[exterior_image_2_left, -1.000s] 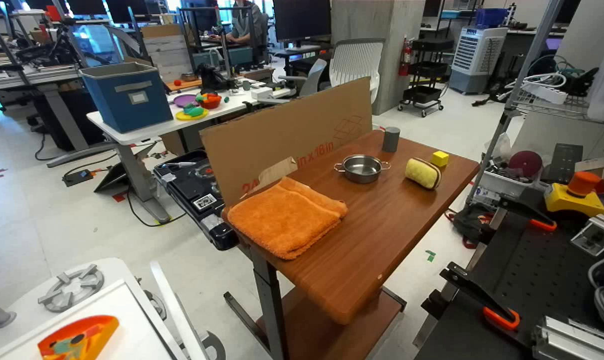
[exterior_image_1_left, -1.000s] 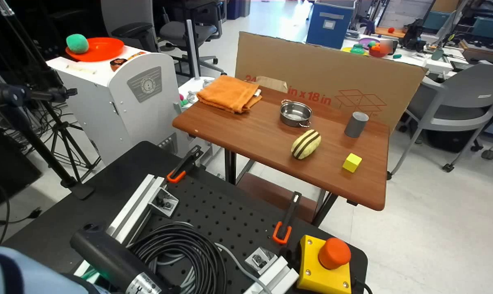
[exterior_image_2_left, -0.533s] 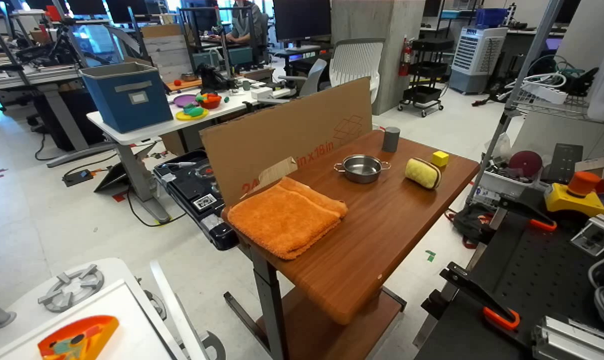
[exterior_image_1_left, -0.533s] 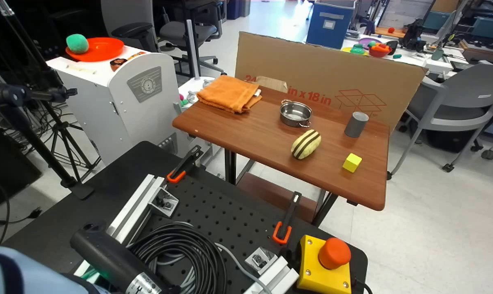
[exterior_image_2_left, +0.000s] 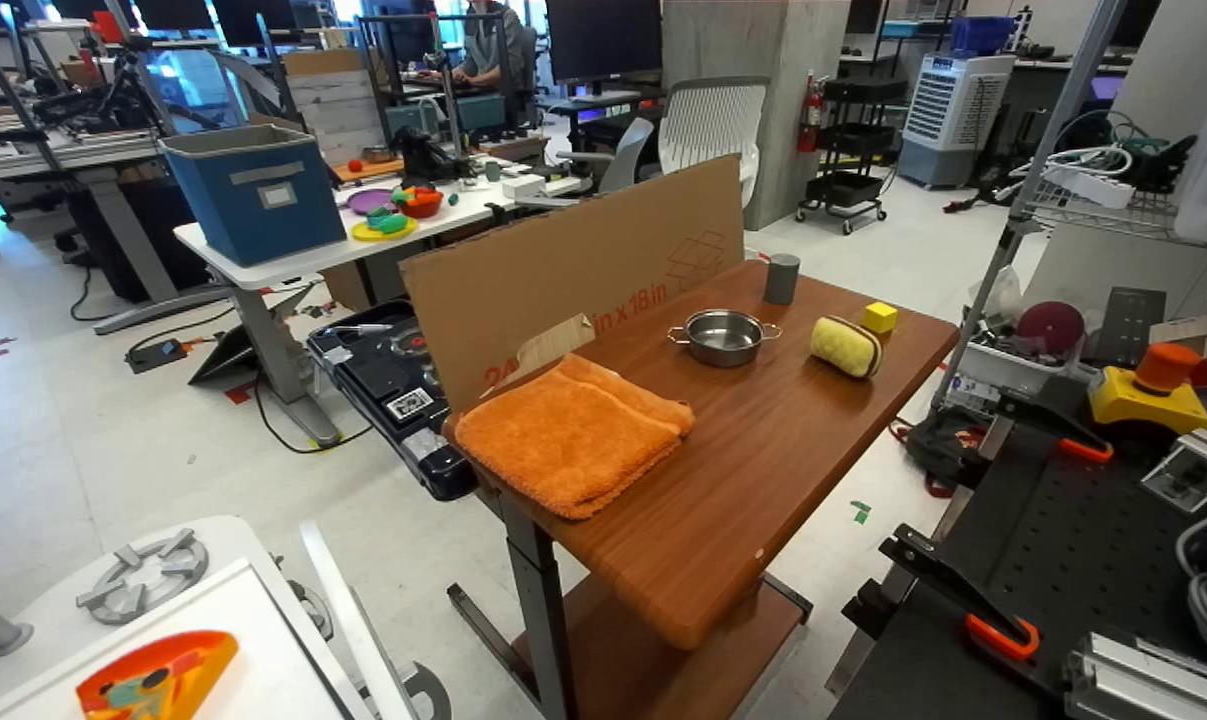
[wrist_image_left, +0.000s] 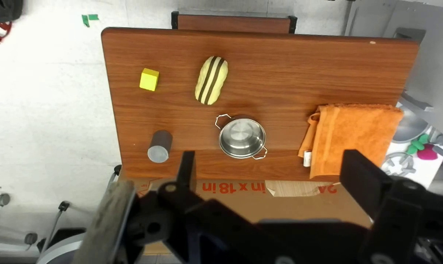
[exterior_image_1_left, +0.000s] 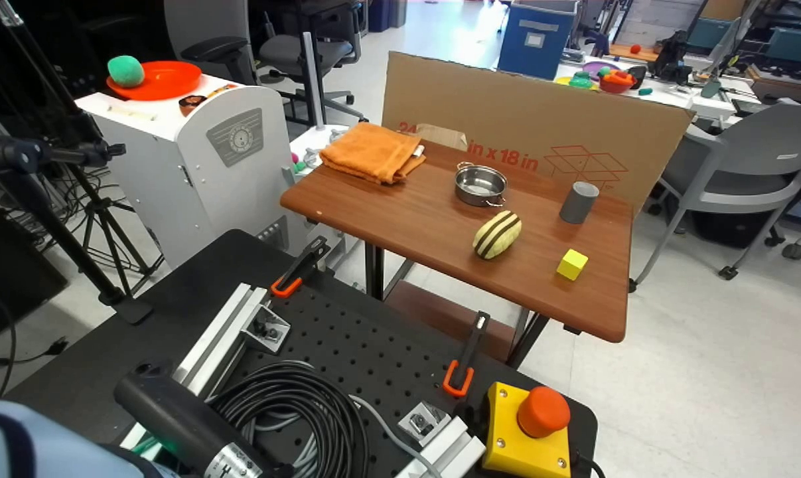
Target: Move the plush toy
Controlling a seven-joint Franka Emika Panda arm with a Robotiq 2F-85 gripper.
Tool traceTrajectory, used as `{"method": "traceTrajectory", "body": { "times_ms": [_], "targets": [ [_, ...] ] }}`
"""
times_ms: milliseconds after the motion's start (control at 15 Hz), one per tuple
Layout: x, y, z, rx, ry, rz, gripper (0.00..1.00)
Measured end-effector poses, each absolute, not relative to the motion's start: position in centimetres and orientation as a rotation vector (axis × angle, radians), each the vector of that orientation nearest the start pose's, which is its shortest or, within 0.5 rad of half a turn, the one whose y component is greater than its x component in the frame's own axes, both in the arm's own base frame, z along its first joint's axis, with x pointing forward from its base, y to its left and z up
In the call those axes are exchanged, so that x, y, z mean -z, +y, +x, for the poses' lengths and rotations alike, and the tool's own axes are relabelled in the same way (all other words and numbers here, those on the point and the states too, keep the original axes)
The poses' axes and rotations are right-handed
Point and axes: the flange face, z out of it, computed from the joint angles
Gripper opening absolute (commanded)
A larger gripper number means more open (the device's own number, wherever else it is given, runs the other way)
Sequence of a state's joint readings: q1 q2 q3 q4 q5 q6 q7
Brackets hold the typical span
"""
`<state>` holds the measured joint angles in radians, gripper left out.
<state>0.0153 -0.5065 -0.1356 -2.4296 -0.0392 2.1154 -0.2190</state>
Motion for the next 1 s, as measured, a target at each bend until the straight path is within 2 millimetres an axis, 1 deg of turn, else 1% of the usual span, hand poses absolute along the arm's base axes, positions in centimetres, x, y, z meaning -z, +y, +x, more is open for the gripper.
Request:
{"method": "traceTrajectory", "body": {
  "times_ms": [133, 267, 467, 733, 1000],
  "targets": [
    [-47.6, -5.9, 43.0, 0.265, -0.164, -3.132, 1.0],
    [-44.3, -6.3, 44.6, 0.217, -0.117, -3.146, 1.0],
    [-39.3, -6.7, 46.5, 0.132, -0.059, -3.165, 1.0],
    [-33.4, -7.0, 47.9, 0.015, 0.006, -3.19, 1.0],
    [-28.5, -7.6, 48.5, -0.106, 0.043, -3.198, 1.0]
  ]
}}
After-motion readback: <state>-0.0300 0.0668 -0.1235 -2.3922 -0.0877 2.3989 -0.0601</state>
